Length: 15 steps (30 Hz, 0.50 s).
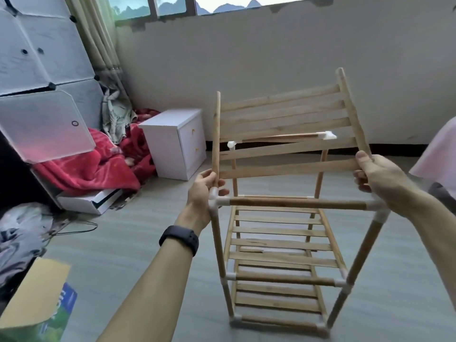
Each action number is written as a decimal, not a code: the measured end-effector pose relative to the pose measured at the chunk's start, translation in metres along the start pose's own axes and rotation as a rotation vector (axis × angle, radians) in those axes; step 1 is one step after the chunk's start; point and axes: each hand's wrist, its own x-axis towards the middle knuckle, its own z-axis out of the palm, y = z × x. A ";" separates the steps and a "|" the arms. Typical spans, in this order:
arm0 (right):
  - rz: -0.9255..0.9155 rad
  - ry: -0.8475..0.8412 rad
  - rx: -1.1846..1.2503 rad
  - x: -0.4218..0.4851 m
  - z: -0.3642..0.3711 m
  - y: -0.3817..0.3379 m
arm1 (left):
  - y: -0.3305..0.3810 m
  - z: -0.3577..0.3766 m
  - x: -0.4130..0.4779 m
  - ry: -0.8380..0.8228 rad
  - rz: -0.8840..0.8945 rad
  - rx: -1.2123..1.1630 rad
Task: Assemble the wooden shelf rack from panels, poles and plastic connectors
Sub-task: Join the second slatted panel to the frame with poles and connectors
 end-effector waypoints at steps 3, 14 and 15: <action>0.019 -0.005 0.010 0.006 -0.003 0.009 | -0.001 0.003 0.002 -0.015 -0.013 -0.082; 0.133 0.062 0.028 0.017 -0.008 0.028 | -0.007 0.001 0.000 0.015 -0.047 0.031; 0.151 0.064 0.022 0.018 -0.008 0.028 | -0.007 0.000 0.000 0.030 -0.039 0.097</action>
